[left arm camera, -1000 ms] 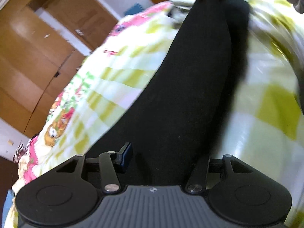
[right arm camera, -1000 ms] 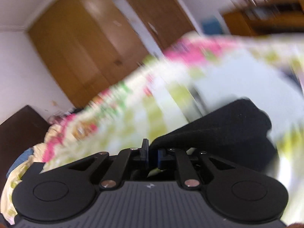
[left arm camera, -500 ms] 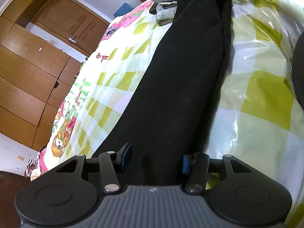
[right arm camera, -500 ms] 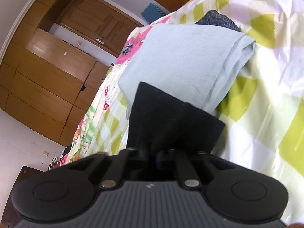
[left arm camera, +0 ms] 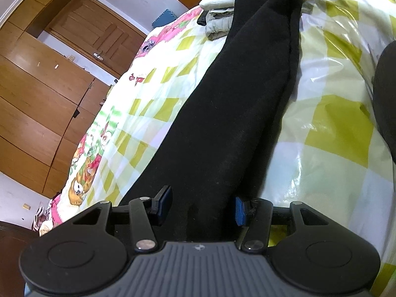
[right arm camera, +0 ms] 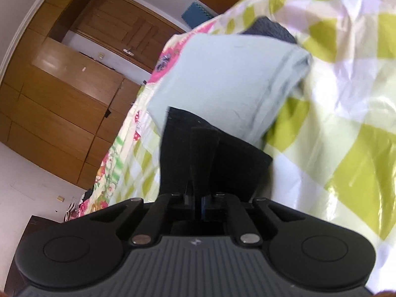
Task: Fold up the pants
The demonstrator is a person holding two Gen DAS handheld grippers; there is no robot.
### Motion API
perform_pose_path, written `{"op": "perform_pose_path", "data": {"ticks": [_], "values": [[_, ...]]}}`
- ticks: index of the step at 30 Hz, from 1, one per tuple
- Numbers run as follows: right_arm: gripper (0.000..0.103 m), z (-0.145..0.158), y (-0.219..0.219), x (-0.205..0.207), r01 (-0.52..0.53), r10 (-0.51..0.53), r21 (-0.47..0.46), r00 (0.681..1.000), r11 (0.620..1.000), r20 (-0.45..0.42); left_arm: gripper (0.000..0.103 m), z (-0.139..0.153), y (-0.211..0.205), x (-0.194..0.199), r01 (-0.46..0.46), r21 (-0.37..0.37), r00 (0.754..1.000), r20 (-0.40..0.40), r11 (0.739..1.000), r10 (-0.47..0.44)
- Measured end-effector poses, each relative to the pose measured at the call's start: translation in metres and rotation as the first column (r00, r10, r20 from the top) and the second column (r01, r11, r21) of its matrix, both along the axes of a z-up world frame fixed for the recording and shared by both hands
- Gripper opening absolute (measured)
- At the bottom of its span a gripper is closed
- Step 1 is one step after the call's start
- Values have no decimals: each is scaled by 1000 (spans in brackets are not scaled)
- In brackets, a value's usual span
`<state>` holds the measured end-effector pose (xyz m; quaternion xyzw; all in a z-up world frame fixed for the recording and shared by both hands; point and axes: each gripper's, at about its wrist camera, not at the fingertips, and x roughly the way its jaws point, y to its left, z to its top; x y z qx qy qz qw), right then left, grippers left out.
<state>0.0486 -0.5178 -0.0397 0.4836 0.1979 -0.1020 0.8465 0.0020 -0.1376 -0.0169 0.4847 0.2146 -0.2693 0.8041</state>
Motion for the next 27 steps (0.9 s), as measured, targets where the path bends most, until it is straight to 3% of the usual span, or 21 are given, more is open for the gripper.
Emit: {"op": "perform_pose_path", "data": {"ticks": [6,8,10,12,14,21,22,23,27], "values": [[5,42,7,-4,-50,49,0,989,999,140,64,7,2,2,-13,-19,1000,19,1000,14],[5,44,9,-11,-56,55,4,986,998,159,64,8,4,2,-16,-22,1000,19,1000,17],[5,27,5,-10,-43,45,-20,995,999,86,64,5,6,0,-17,-18,1000,10,1000,18],[6,-2,-3,-5,-24,24,-5,998,1000,-52,64,1,7,-2,-14,-7,1000,5,1000,14],[12,-22,-8,-5,-15,19,47,996,999,-87,64,-1,9,-5,-12,-1,1000,8,1000,12],[23,-14,-17,-5,18,-16,53,999,998,-32,64,2,8,-1,-4,-2,1000,11,1000,4],[19,-8,-16,-1,14,-13,51,999,999,-29,64,3,8,0,-5,-5,1000,12,1000,5],[7,-2,-14,4,5,-4,43,1000,999,-24,64,4,8,1,-6,-9,1000,12,1000,6],[6,45,4,23,-109,107,8,986,994,131,64,4,9,0,-7,-11,1000,12,1000,7]]}}
